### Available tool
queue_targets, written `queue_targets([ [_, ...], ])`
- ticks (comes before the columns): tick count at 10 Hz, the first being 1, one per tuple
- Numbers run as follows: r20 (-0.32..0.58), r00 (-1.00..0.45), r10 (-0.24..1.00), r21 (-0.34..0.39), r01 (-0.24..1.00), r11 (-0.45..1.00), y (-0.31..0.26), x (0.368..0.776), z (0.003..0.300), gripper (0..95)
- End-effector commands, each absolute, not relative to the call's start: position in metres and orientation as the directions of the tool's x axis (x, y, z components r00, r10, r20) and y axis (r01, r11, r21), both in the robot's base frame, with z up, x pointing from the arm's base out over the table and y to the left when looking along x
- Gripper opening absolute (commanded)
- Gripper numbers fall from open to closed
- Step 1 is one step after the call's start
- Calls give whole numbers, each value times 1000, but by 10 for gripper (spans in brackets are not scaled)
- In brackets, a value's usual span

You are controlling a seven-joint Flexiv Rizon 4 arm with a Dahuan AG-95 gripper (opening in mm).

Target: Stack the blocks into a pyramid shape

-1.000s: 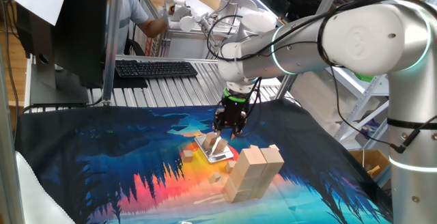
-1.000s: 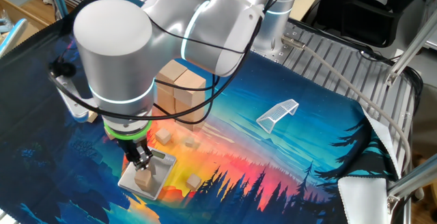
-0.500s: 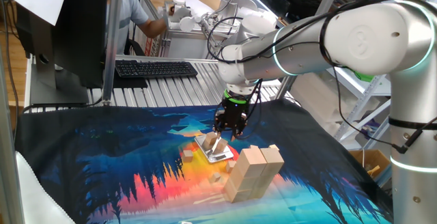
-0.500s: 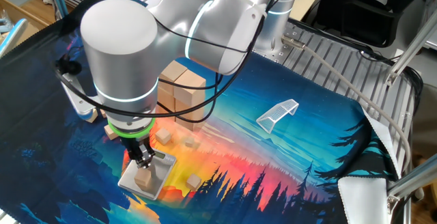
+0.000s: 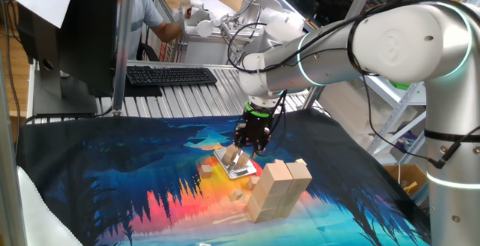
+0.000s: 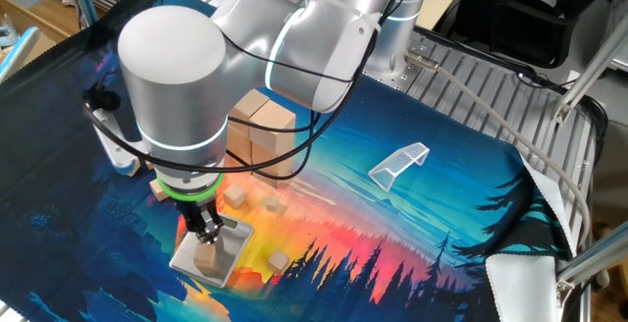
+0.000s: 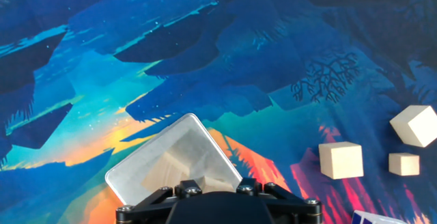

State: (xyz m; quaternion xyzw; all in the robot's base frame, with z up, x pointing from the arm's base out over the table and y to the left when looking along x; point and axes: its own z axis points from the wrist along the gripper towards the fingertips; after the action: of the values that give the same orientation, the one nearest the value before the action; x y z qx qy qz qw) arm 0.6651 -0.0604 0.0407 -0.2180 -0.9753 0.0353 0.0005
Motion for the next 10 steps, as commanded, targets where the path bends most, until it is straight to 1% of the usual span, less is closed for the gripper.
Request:
queue_targets([
  [1,-13,-907,421,-66,421,905,-61,665,41,190],
  [2,-12,-907,421,-64,421,905,-60,665,40,0],
  [6,-10,-909,416,-65,416,907,-60,664,41,0],
  [10,5,-907,421,-75,420,904,-44,645,58,0],
])
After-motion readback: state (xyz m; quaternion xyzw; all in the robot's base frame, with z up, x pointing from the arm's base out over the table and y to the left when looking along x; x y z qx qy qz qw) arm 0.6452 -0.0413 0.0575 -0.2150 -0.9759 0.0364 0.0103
